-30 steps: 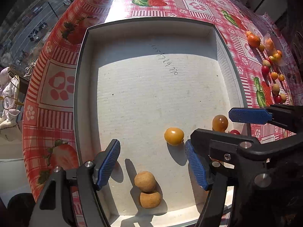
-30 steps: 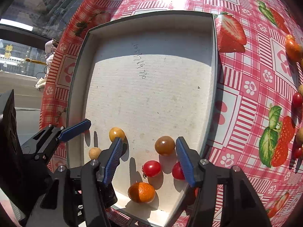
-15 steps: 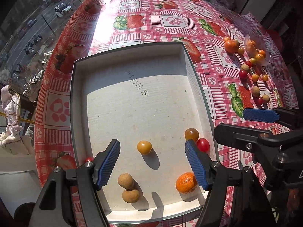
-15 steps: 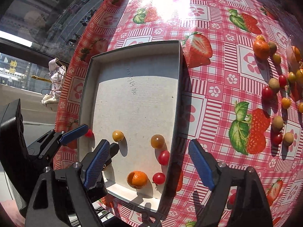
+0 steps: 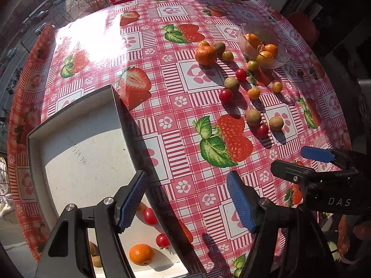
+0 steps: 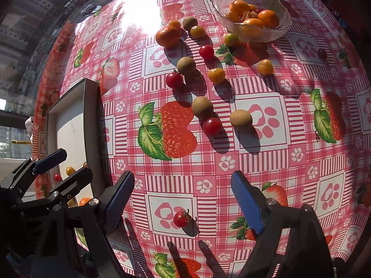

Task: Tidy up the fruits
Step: 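Move both open tools back over the fruit on the table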

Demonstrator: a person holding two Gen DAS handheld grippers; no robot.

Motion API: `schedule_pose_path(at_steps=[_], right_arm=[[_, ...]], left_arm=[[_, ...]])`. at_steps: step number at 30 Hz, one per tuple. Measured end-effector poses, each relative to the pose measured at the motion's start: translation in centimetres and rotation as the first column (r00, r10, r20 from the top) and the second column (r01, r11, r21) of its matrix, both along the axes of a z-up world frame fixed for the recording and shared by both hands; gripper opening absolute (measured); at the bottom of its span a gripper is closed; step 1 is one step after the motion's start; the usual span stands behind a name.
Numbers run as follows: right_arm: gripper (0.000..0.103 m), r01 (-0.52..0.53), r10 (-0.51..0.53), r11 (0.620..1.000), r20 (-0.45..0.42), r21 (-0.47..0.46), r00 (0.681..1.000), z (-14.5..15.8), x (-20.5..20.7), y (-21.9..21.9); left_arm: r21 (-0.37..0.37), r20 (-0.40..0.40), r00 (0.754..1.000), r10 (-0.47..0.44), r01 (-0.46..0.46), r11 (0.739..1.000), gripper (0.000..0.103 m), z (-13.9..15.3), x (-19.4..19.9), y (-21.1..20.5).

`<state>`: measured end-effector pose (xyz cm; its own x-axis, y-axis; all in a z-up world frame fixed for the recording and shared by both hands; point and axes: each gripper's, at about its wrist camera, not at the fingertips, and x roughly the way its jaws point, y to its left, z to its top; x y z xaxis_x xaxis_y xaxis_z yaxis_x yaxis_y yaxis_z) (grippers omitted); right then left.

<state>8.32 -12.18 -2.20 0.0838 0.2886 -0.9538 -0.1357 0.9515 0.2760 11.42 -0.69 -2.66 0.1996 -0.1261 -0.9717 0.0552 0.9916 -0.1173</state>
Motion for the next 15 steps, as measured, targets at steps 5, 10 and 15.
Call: schedule_pose_path(at_steps=[5,10,15], right_arm=[[0.088,0.027,-0.028,0.998,-0.004,-0.059,1.000,-1.3,0.7,-3.4],[0.087,0.018,-0.018,0.995,-0.006,-0.097,1.000,-2.6,1.8,-5.1],[0.085,-0.044,0.047,0.991,0.019,-0.123,0.999,-3.4,2.9,-4.7]], left_arm=[[0.007,-0.028,1.000,-0.002,0.002,1.000,0.072,-2.2,2.9,-2.1],[0.027,-0.047,0.999,-0.003,0.004,1.000,0.072,-4.6,5.2,-3.6],[0.038,-0.043,0.999,-0.005,0.007,0.999,0.072,-6.1,7.2,-4.5]])
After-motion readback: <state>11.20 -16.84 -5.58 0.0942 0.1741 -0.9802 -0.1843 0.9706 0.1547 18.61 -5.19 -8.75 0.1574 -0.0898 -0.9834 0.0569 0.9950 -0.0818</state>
